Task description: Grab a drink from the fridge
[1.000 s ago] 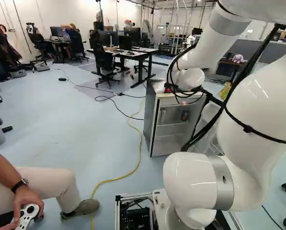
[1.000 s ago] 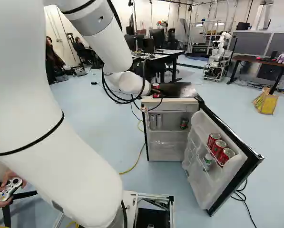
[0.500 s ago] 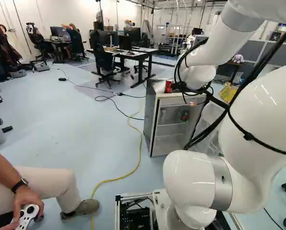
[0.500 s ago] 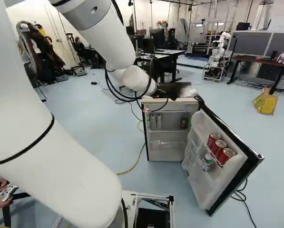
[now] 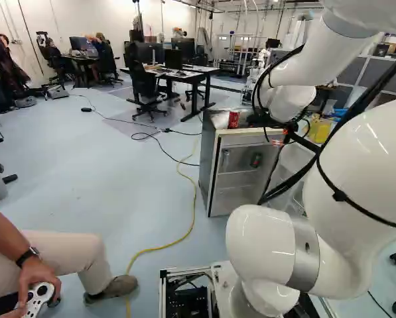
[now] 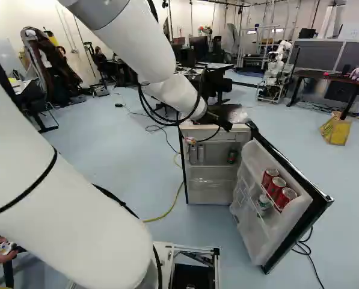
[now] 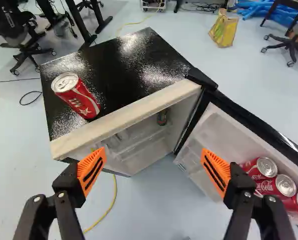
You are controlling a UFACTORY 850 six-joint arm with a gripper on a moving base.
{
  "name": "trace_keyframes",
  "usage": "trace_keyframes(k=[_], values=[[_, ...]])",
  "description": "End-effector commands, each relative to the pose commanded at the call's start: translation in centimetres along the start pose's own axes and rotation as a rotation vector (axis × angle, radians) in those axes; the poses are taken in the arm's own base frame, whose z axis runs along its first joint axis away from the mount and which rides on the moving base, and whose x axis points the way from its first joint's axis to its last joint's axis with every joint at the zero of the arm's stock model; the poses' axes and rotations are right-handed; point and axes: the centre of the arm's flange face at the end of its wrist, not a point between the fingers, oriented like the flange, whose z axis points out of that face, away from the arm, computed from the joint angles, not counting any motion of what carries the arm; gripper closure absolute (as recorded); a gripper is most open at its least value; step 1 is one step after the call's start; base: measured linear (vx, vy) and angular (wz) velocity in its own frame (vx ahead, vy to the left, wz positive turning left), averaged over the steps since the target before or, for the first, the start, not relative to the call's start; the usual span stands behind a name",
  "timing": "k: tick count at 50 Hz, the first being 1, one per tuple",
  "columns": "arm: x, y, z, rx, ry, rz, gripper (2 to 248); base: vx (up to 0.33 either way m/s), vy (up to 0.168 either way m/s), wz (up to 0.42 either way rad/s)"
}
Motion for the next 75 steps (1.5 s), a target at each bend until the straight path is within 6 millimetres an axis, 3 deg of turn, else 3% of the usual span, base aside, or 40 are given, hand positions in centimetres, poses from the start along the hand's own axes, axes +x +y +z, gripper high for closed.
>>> trace_keyframes(k=[75], values=[[3.0,11.8,2.5,-0.191,-0.027,0.182,3,0.0,0.0,0.0]])
